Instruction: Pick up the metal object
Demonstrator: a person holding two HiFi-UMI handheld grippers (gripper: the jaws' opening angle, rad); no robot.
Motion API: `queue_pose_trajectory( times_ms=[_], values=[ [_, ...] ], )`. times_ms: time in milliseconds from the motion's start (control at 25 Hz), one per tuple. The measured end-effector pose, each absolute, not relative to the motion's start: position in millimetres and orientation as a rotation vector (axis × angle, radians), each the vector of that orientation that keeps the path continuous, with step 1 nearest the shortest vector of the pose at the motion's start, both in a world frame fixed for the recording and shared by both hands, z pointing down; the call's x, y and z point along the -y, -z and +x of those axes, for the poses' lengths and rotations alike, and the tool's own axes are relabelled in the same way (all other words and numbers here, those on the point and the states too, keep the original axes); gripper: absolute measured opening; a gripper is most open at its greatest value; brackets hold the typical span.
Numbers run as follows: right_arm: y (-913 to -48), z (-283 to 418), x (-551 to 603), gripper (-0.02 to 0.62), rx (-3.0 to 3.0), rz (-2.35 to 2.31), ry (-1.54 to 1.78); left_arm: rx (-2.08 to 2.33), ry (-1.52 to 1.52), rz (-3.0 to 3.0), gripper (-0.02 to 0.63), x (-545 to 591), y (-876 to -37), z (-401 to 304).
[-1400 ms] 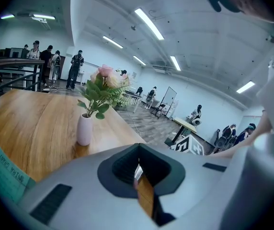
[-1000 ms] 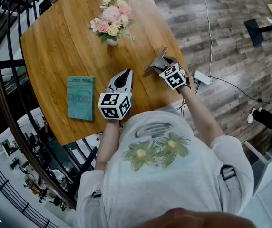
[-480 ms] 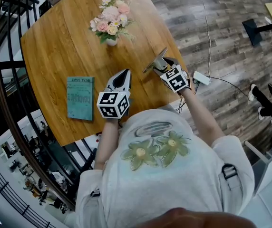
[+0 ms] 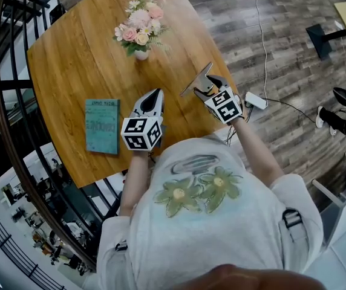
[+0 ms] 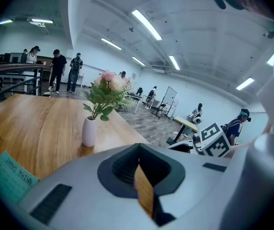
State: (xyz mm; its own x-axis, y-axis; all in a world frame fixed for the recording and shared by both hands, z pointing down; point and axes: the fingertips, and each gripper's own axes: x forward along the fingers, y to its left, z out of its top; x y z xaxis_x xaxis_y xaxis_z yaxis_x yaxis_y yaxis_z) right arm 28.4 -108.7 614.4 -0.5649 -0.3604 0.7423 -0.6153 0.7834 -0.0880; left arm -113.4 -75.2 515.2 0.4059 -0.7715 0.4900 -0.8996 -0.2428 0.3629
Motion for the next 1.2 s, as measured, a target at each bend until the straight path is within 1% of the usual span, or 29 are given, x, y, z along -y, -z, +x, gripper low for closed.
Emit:
queue_pose_trajectory(
  times_ms=[640, 1200],
  values=[
    [-549, 15, 106, 0.285, 2.376, 0.767, -0.371, 1.442, -0.272, 2.080, 0.014, 73, -510, -121],
    [-516, 7, 111, 0.285, 2.457, 0.793, -0.349, 1.450, -0.269, 2.090, 0.014, 76, -509, -122]
  ],
)
